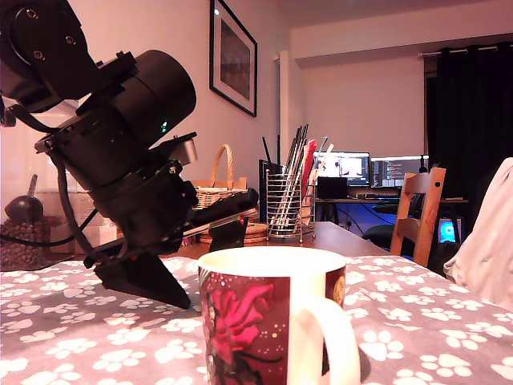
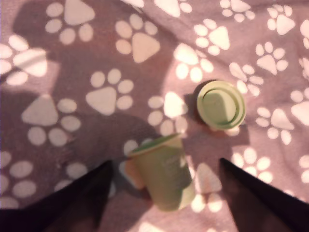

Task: Pick up the coffee capsules on the table and drop them inside the coffee cup

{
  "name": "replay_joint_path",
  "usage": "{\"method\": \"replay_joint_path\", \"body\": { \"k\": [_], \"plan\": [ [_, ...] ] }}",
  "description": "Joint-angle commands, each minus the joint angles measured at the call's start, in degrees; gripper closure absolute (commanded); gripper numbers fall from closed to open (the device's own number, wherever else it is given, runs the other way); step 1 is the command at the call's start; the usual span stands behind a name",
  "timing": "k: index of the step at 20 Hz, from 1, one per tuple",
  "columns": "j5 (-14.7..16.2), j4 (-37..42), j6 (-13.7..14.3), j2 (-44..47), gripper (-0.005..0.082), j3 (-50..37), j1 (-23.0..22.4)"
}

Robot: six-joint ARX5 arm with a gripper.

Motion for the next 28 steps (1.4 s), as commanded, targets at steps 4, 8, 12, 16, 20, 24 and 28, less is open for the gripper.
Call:
{"method": "replay_joint_path", "body": {
  "k": [4, 8, 12, 16, 20, 24, 28],
  "plan": [
    [0.0, -0.4, -0.5, 0.9, 0.0385, 0.1, 0.2],
    [0.0, -0.3, -0.5, 0.9, 0.0491, 0.1, 0.2],
    [0.0, -0.3, -0.3, 0.9, 0.0609, 0.1, 0.2],
    [0.0, -0.2, 0.6, 0.9, 0.0666, 0.1, 0.2],
    [0.1, -0.3, 2.1, 0.8, 0.0697, 0.2, 0.2],
    [3.5, -0.5, 4.5, 0.8, 0.0698, 1.2, 0.2],
    [5.6, -1.2, 8.3, 0.4, 0.0725, 2.0, 0.2]
  ]
}}
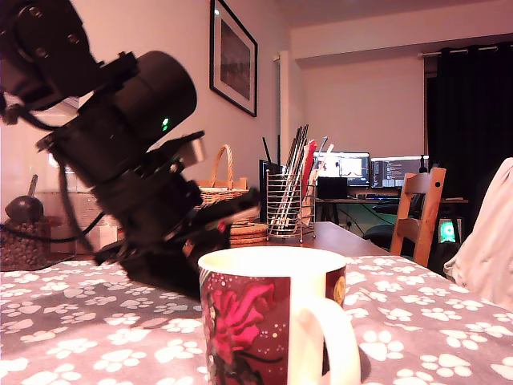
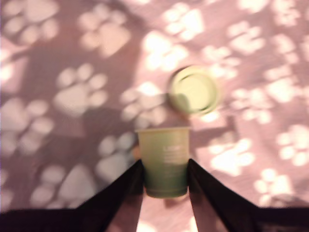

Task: Pick up the coffee capsules on the table and drop them inside the coffee cup

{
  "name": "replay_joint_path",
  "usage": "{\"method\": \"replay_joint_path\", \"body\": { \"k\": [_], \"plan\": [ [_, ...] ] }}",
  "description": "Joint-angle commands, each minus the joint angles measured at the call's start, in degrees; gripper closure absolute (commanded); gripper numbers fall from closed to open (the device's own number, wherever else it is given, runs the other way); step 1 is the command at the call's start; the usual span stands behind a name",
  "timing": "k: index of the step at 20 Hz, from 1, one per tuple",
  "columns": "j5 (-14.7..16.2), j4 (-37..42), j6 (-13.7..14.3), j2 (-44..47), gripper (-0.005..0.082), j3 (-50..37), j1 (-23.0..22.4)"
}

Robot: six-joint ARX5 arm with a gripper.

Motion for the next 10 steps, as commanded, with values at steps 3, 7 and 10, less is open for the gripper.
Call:
{"method": "replay_joint_path", "body": {
  "k": [3, 7, 10],
  "plan": [
    [0.5, -1.7, 5.0, -1.6, 0.0729, 0.3, 0.0],
    [0.8, -4.2, 11.0, -6.6, 0.0729, 0.3, -0.2],
    [1.1, -5.8, 14.2, -10.7, 0.0729, 0.3, -0.5]
  ]
}}
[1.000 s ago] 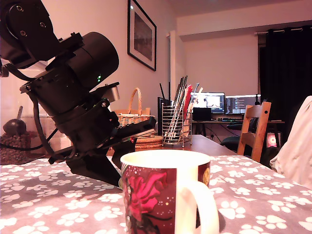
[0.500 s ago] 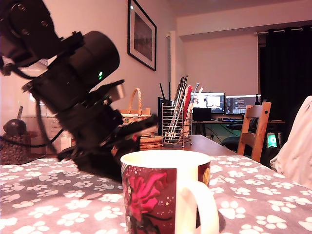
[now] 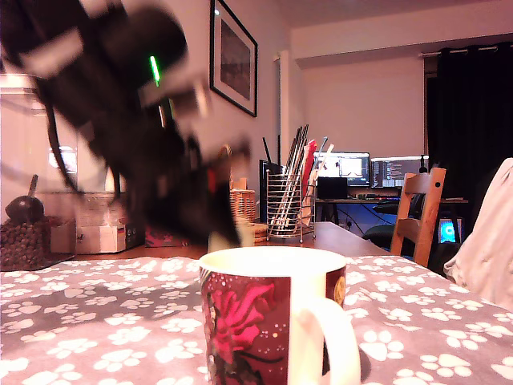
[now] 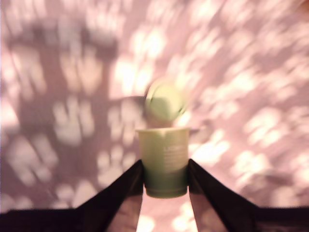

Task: Pick up the coffee capsules on the table and drop them inside the coffee cup

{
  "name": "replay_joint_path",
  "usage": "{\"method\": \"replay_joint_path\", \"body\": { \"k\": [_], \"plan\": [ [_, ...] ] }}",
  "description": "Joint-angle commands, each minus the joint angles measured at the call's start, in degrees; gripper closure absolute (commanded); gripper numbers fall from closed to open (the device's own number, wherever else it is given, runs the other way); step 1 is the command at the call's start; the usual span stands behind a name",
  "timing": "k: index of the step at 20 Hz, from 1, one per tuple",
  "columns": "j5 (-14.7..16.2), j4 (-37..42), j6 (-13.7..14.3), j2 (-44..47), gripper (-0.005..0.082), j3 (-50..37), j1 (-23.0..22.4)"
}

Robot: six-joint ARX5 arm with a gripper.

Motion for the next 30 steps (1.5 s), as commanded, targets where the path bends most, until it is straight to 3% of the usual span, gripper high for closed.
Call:
{"method": "replay_joint_path", "body": {
  "k": [1, 4, 8, 12, 17, 23, 30],
  "plan": [
    [0.8, -1.3, 2.8, -2.0, 0.0729, 0.0, -0.5],
    [3.3, -3.6, 6.6, -5.3, 0.0729, 0.0, -1.1],
    [5.5, -4.0, 8.6, -8.8, 0.0729, -0.1, -2.9],
    [6.4, -3.4, 9.1, -12.1, 0.0729, -1.6, -4.6],
    [12.5, 0.6, 10.6, -16.5, 0.0729, -6.3, -5.2],
    [17.2, 2.6, 11.2, -21.7, 0.0729, -11.9, -5.2],
    [19.5, 2.2, 11.1, -27.1, 0.0729, -18.0, -5.6]
  ]
}}
